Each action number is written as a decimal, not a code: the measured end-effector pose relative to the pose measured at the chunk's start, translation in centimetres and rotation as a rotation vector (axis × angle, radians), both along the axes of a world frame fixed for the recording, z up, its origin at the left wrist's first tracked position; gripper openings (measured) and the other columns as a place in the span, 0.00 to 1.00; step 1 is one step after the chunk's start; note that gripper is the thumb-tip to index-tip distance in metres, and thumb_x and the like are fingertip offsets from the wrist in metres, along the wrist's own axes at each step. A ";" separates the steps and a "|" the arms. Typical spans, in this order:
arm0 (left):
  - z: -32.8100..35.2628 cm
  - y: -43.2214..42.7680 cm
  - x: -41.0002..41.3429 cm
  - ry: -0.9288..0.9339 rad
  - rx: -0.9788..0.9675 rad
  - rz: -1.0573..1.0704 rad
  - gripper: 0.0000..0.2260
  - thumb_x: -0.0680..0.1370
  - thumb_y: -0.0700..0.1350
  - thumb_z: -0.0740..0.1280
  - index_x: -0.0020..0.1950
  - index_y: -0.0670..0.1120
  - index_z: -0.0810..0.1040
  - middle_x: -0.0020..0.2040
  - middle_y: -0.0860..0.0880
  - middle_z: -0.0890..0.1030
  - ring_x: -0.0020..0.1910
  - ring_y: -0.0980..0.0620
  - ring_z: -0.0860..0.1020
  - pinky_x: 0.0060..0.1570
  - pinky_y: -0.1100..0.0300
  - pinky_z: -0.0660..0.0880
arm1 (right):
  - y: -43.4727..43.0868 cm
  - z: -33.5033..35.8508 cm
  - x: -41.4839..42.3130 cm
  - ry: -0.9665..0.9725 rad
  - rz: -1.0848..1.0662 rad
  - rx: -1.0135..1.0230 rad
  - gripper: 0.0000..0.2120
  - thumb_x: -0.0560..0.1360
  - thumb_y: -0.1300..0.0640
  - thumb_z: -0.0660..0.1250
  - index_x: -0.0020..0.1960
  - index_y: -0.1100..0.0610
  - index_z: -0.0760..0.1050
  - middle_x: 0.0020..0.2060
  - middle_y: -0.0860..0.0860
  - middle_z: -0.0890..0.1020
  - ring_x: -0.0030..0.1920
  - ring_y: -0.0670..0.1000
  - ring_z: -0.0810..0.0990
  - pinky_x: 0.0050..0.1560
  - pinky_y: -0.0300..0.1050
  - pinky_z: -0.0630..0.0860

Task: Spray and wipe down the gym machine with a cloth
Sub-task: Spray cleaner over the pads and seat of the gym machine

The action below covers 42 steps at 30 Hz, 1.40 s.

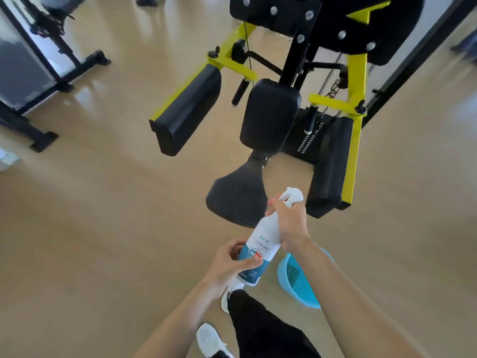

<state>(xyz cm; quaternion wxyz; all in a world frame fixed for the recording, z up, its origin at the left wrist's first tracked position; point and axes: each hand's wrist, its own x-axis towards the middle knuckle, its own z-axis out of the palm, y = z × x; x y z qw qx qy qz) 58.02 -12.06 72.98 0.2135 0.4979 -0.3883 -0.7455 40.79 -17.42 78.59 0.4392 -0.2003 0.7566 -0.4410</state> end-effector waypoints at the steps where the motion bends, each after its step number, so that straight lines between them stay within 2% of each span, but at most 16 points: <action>1: 0.0 -1.3 0.0 -0.003 -0.005 -0.015 0.28 0.65 0.47 0.82 0.61 0.44 0.79 0.53 0.45 0.87 0.51 0.47 0.86 0.47 0.60 0.81 | -1.0 -0.1 0.0 -0.004 -0.008 -0.005 0.09 0.75 0.48 0.68 0.48 0.54 0.76 0.40 0.55 0.84 0.45 0.60 0.85 0.52 0.58 0.84; 4: 0.2 -5.3 0.1 -0.026 -0.034 -0.061 0.26 0.66 0.47 0.81 0.61 0.45 0.79 0.53 0.47 0.87 0.51 0.48 0.86 0.46 0.60 0.81 | -4.4 -0.8 -0.3 0.000 -0.044 -0.015 0.10 0.80 0.48 0.67 0.52 0.56 0.77 0.42 0.55 0.84 0.43 0.55 0.84 0.45 0.49 0.82; 8: 0.3 -11.2 0.2 -0.075 -0.070 -0.136 0.29 0.66 0.55 0.81 0.63 0.49 0.79 0.55 0.50 0.86 0.55 0.50 0.85 0.50 0.59 0.81 | -9.7 -1.4 -0.8 0.000 -0.041 -0.076 0.08 0.81 0.47 0.67 0.55 0.51 0.77 0.46 0.54 0.84 0.41 0.51 0.85 0.39 0.39 0.77; 11: -0.1 -15.5 0.3 -0.121 -0.095 -0.170 0.29 0.65 0.57 0.81 0.63 0.51 0.78 0.56 0.52 0.86 0.56 0.51 0.85 0.56 0.54 0.82 | -13.4 -1.9 -1.1 -0.055 -0.088 -0.065 0.10 0.81 0.48 0.67 0.53 0.55 0.79 0.39 0.54 0.86 0.38 0.51 0.84 0.41 0.45 0.79; 13: -0.3 -18.0 0.2 -0.130 -0.100 -0.189 0.31 0.64 0.58 0.82 0.63 0.53 0.77 0.56 0.54 0.85 0.57 0.52 0.84 0.58 0.53 0.82 | -15.8 -1.8 -1.1 -0.073 -0.113 -0.046 0.14 0.81 0.48 0.66 0.53 0.59 0.80 0.36 0.54 0.85 0.34 0.50 0.82 0.39 0.44 0.78; 15: -0.5 -20.1 0.3 -0.134 -0.081 -0.207 0.32 0.64 0.59 0.82 0.64 0.54 0.77 0.56 0.53 0.85 0.57 0.52 0.84 0.58 0.53 0.82 | -17.7 -1.5 -0.9 -0.062 -0.132 -0.045 0.13 0.82 0.48 0.66 0.57 0.58 0.79 0.38 0.53 0.85 0.30 0.46 0.82 0.37 0.41 0.77; 20: -1.2 -24.1 1.0 -0.107 -0.092 -0.282 0.32 0.64 0.59 0.81 0.65 0.55 0.76 0.57 0.55 0.85 0.59 0.53 0.83 0.59 0.54 0.81 | -20.0 -0.4 -0.1 0.050 -0.145 -0.137 0.05 0.82 0.53 0.67 0.53 0.54 0.77 0.47 0.49 0.84 0.35 0.48 0.85 0.42 0.44 0.79; 22: -1.2 -25.7 1.4 -0.083 -0.099 -0.345 0.29 0.67 0.55 0.81 0.65 0.53 0.76 0.57 0.55 0.85 0.59 0.53 0.83 0.57 0.56 0.82 | -20.5 0.2 0.6 0.105 -0.144 -0.158 0.03 0.81 0.53 0.67 0.50 0.51 0.76 0.45 0.47 0.84 0.36 0.47 0.85 0.43 0.43 0.81; 25: -0.8 -27.4 2.0 -0.034 -0.096 -0.445 0.25 0.71 0.46 0.80 0.65 0.50 0.76 0.57 0.53 0.85 0.57 0.53 0.83 0.53 0.60 0.81 | -21.2 1.3 1.8 0.109 -0.204 -0.108 0.07 0.81 0.49 0.68 0.46 0.51 0.76 0.31 0.46 0.83 0.35 0.47 0.85 0.46 0.47 0.82; 28: -0.6 -28.3 2.4 -0.009 -0.042 -0.525 0.23 0.74 0.41 0.78 0.66 0.47 0.75 0.58 0.51 0.85 0.55 0.55 0.84 0.49 0.63 0.79 | -21.7 1.7 2.7 0.131 -0.260 -0.049 0.10 0.81 0.46 0.67 0.46 0.50 0.75 0.32 0.45 0.83 0.37 0.49 0.85 0.47 0.47 0.83; 30: -0.5 -28.7 2.8 0.002 -0.009 -0.545 0.24 0.72 0.44 0.79 0.66 0.45 0.75 0.58 0.49 0.85 0.55 0.55 0.84 0.48 0.64 0.79 | -21.9 1.7 3.0 0.164 -0.274 -0.026 0.09 0.81 0.44 0.67 0.47 0.48 0.74 0.33 0.44 0.83 0.39 0.50 0.86 0.48 0.47 0.84; 33: -0.5 -29.1 3.0 -0.003 0.013 -0.564 0.24 0.72 0.45 0.78 0.66 0.46 0.76 0.58 0.49 0.85 0.56 0.55 0.84 0.49 0.64 0.79 | -21.7 1.5 3.0 0.203 -0.273 -0.049 0.06 0.81 0.45 0.67 0.50 0.46 0.73 0.36 0.44 0.83 0.41 0.46 0.86 0.46 0.44 0.83; 36: -0.3 -29.2 2.1 -0.029 0.014 -0.566 0.21 0.74 0.44 0.78 0.65 0.47 0.76 0.59 0.50 0.84 0.56 0.55 0.83 0.50 0.65 0.79 | -21.3 1.3 2.1 0.154 -0.372 0.000 0.10 0.82 0.45 0.66 0.53 0.51 0.76 0.41 0.49 0.82 0.37 0.50 0.85 0.40 0.39 0.81; 39: -0.2 -28.5 0.7 -0.064 -0.007 -0.575 0.25 0.69 0.52 0.80 0.63 0.50 0.76 0.57 0.53 0.85 0.57 0.55 0.83 0.52 0.62 0.80 | -20.8 0.5 0.5 0.100 -0.375 0.080 0.16 0.82 0.44 0.65 0.52 0.57 0.78 0.39 0.51 0.84 0.36 0.49 0.84 0.35 0.37 0.77; 42: -0.3 -27.3 -0.2 -0.099 0.007 -0.571 0.30 0.66 0.59 0.79 0.63 0.51 0.76 0.58 0.53 0.85 0.58 0.54 0.83 0.58 0.57 0.81 | -20.6 -0.5 -1.2 0.034 -0.321 0.093 0.15 0.81 0.44 0.67 0.52 0.57 0.78 0.43 0.53 0.86 0.37 0.50 0.85 0.36 0.40 0.78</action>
